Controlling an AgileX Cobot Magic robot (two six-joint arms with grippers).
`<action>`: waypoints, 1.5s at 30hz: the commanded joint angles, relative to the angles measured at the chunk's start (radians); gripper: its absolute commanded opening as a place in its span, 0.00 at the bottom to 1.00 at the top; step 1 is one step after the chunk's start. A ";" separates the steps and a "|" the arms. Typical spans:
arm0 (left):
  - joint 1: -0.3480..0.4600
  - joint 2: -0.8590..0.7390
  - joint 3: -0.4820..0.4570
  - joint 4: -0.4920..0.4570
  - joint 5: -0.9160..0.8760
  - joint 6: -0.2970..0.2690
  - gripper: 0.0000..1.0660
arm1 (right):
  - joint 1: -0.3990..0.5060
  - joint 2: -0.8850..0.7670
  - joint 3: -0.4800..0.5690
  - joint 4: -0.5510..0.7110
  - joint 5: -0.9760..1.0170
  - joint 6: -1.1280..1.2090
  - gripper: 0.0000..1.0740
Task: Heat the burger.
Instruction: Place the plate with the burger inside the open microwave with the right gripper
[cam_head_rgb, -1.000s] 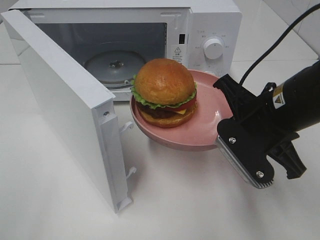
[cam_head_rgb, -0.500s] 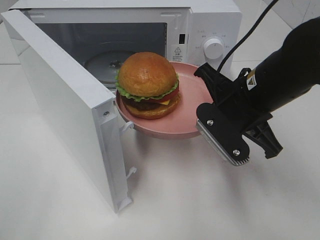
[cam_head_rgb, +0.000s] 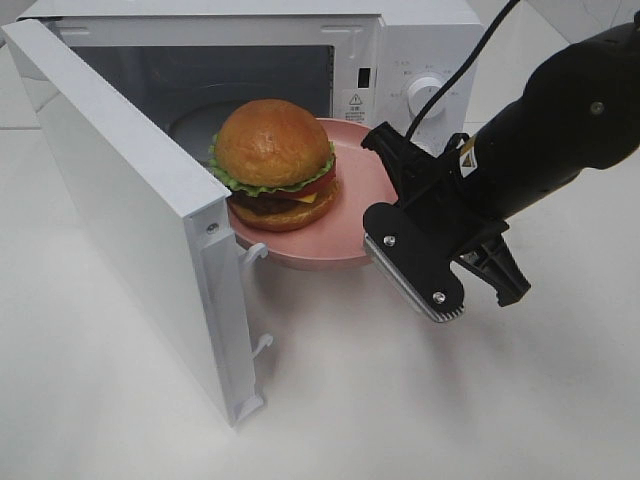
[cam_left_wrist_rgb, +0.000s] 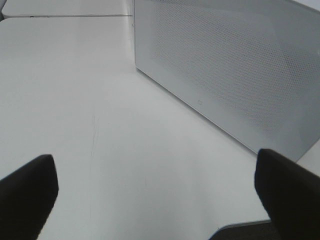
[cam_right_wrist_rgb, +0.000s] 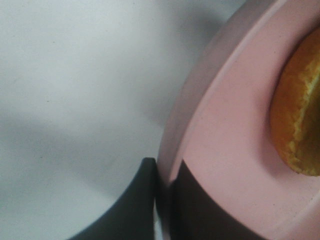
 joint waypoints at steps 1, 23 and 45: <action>-0.005 -0.013 0.001 -0.005 -0.016 -0.001 0.94 | 0.012 0.018 -0.045 -0.004 -0.079 0.030 0.00; -0.005 -0.013 0.001 -0.005 -0.016 -0.001 0.94 | 0.013 0.241 -0.335 -0.003 0.013 0.086 0.00; -0.005 -0.013 0.001 -0.006 -0.016 -0.001 0.94 | 0.015 0.409 -0.589 -0.039 0.044 0.230 0.00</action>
